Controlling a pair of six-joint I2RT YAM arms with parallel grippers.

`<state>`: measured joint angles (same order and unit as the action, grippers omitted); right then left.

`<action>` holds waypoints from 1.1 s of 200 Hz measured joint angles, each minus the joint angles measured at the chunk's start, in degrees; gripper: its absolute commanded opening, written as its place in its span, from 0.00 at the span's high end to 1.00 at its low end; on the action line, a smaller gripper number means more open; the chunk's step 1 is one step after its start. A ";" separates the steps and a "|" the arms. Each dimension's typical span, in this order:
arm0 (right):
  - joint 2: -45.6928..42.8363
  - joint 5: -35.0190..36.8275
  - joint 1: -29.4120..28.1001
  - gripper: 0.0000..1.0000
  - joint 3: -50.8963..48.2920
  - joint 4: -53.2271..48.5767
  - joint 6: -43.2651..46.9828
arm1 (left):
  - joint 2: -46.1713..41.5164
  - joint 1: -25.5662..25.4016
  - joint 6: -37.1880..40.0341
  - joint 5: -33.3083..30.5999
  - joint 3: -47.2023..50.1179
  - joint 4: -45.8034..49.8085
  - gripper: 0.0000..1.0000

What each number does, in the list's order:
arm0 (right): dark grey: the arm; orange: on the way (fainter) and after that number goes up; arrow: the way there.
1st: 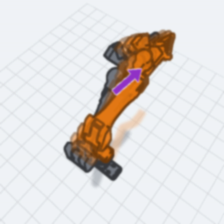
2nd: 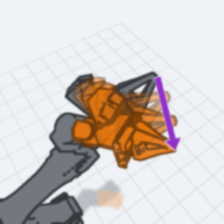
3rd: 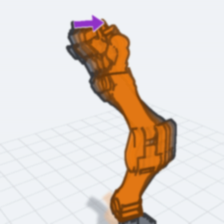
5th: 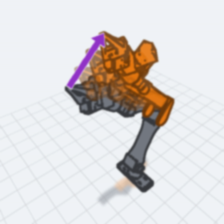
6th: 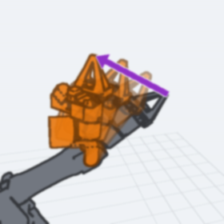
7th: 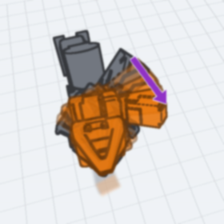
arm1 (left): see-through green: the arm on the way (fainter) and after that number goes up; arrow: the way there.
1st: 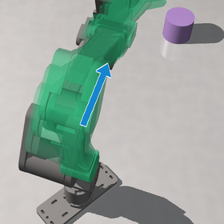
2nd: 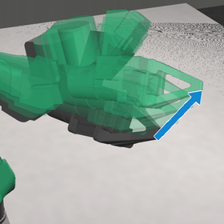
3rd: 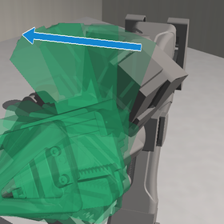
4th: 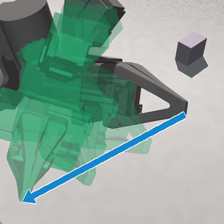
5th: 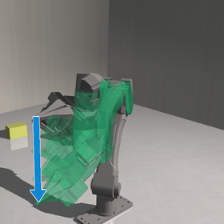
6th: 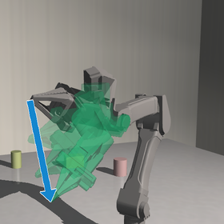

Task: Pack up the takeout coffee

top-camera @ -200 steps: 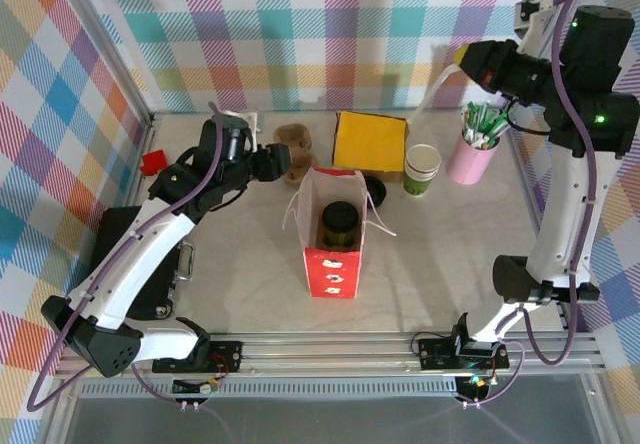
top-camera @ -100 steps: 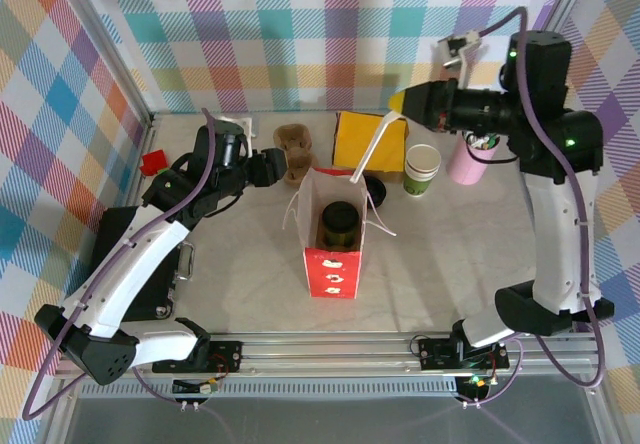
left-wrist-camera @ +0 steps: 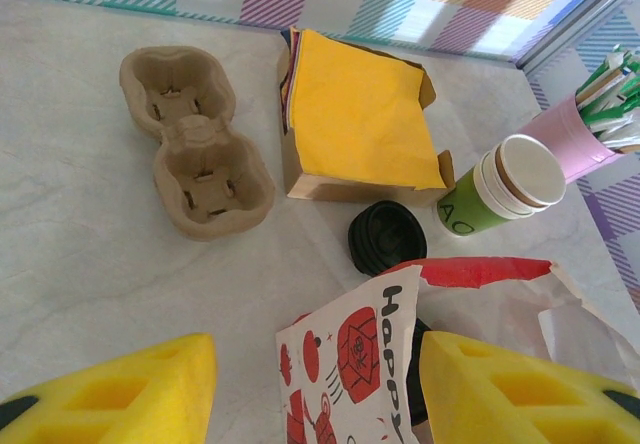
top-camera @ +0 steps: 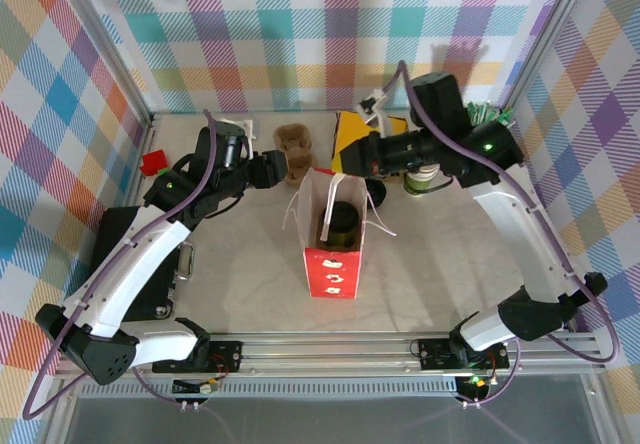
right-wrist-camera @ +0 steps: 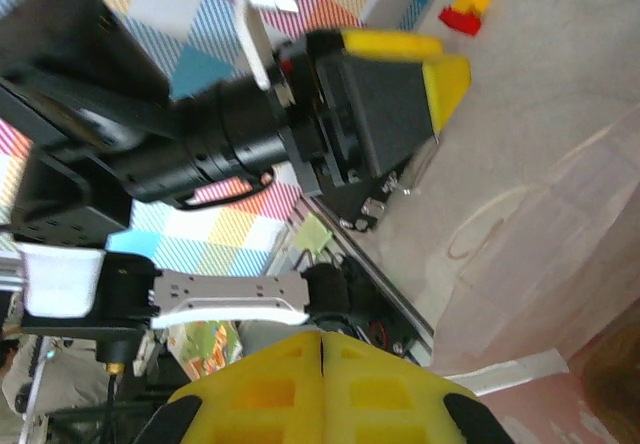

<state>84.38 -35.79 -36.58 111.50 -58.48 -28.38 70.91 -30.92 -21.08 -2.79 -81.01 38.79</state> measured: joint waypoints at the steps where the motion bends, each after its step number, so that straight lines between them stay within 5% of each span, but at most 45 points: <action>1: -0.04 0.20 -0.31 1.00 -0.37 0.20 0.09 | 0.00 0.00 0.00 -0.02 0.02 0.00 0.44; 31: -3.21 2.23 -6.08 1.00 -10.32 5.66 0.76 | -0.02 0.00 -0.26 -0.02 1.18 -0.07 0.44; 68: -4.83 5.97 -9.03 0.64 -14.51 7.96 2.78 | -0.02 0.00 -0.37 0.00 1.55 -0.11 0.44; 100: -4.46 15.80 -9.25 0.46 -11.58 5.42 7.65 | -0.02 0.00 -0.37 0.00 1.55 -0.09 0.44; 158: 3.30 44.83 -4.96 0.40 3.58 2.43 12.13 | -0.13 0.00 -0.37 -0.04 1.55 0.11 0.44; 220: 25.81 54.73 6.16 0.38 14.84 1.95 14.32 | -1.20 0.00 -0.35 -0.02 1.55 0.26 0.44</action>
<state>110.19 18.94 -30.41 126.34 -56.53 -14.06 69.71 -30.92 -21.43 -2.81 -79.46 39.05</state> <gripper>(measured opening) 0.615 0.559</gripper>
